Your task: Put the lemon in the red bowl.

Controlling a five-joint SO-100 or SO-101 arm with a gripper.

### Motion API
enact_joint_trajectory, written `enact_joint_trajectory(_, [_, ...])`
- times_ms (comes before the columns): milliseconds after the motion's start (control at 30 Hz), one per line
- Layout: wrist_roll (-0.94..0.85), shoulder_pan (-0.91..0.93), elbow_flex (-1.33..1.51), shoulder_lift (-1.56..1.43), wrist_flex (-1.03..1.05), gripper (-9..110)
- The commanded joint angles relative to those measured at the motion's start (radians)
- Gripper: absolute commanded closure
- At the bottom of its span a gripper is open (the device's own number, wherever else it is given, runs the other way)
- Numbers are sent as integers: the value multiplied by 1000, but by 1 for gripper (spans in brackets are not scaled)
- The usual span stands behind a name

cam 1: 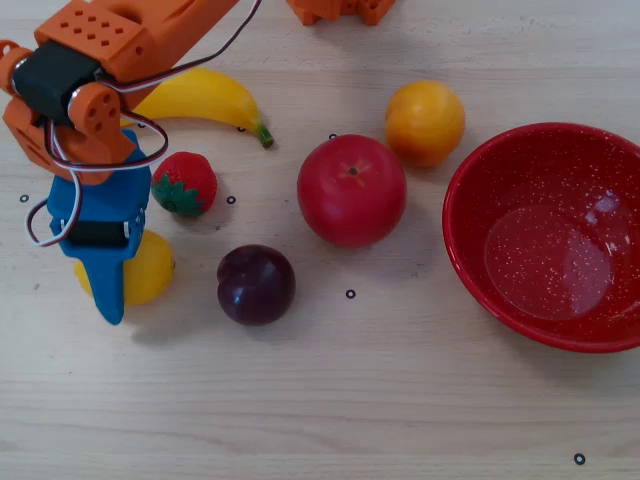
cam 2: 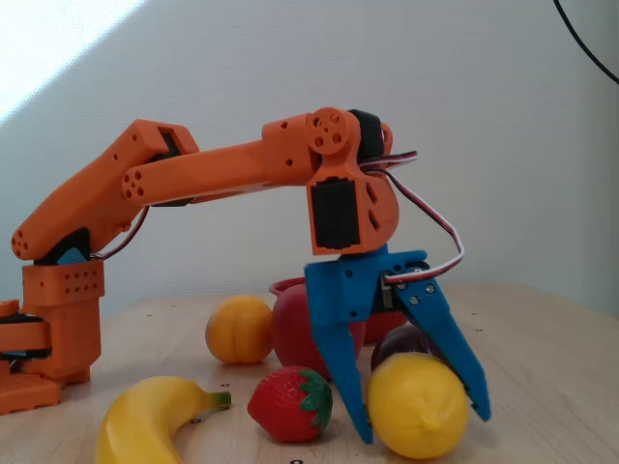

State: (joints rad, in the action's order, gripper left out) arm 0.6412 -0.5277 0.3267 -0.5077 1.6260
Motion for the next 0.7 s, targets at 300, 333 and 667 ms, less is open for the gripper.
enact_joint_trajectory(300, [-135,35,-34,-383,137,101])
enact_joint_trajectory(333, [-144,41,-8,-422,143,101])
enact_joint_trajectory(667, [-301,152,299,-819,196,101])
